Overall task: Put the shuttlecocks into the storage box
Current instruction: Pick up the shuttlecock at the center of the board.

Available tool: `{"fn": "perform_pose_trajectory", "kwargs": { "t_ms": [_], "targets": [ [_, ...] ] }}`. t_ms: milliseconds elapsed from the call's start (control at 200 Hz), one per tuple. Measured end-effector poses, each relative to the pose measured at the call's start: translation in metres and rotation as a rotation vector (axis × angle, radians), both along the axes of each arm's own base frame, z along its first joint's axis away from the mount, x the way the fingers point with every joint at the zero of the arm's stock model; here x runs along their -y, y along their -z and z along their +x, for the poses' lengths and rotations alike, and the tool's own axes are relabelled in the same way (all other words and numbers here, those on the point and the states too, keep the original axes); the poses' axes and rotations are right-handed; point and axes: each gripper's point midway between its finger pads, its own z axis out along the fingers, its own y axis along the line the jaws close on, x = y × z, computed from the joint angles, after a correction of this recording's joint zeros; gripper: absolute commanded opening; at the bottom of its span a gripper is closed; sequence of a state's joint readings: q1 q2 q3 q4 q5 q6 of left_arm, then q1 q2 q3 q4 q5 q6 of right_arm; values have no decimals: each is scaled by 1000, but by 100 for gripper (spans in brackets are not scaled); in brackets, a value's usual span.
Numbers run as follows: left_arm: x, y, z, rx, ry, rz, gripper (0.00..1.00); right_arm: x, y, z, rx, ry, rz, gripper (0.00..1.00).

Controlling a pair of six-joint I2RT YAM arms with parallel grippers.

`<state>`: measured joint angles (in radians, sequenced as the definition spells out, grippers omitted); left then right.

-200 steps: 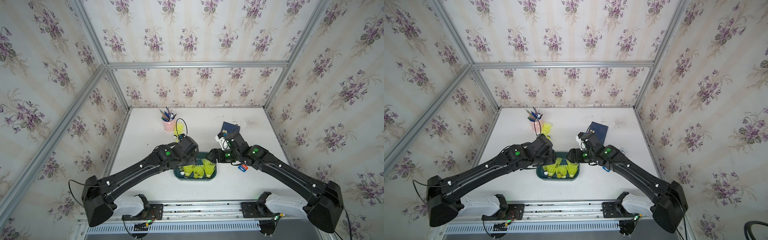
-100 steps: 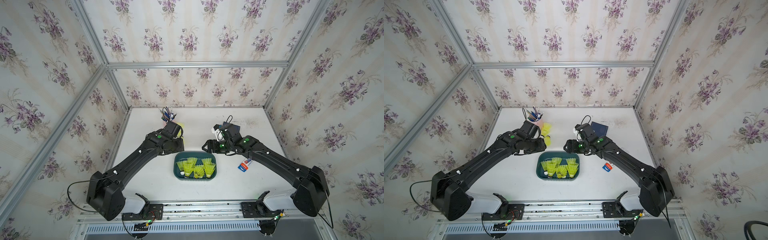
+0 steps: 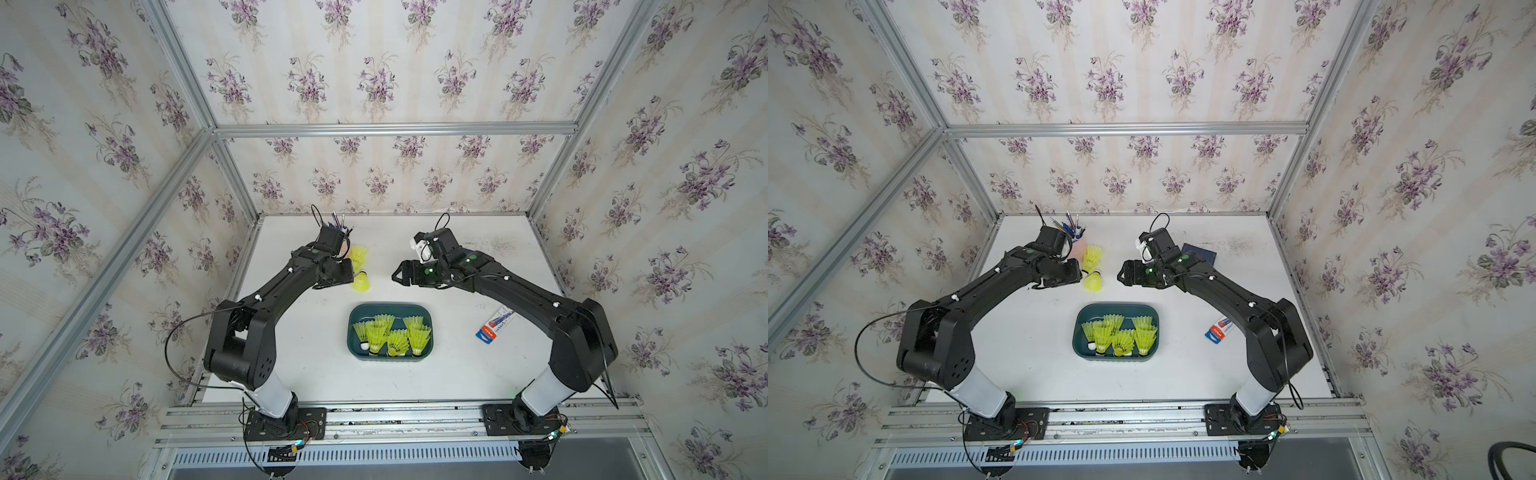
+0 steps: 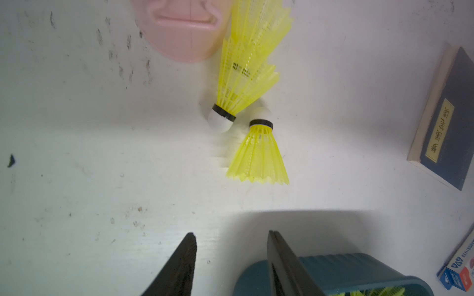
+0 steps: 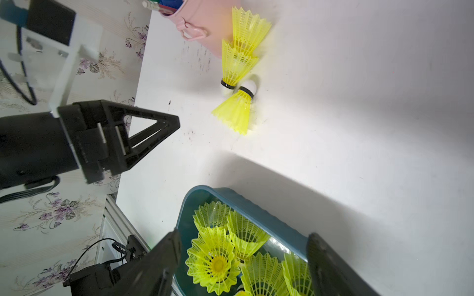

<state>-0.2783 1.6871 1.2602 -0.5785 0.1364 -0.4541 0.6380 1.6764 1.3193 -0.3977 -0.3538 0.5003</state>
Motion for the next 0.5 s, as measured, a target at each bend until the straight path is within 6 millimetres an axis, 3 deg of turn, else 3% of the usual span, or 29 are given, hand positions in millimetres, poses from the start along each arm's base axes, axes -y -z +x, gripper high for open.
{"fn": "perform_pose_trajectory", "kwargs": {
  "t_ms": [295,500],
  "targets": [
    [10,28,46,33,174,34,48,-20,10,36,-17,4,60,85],
    [16,40,71,98,256,54,47,-28,14,48,-28,-3,88,85]
  ]
}}
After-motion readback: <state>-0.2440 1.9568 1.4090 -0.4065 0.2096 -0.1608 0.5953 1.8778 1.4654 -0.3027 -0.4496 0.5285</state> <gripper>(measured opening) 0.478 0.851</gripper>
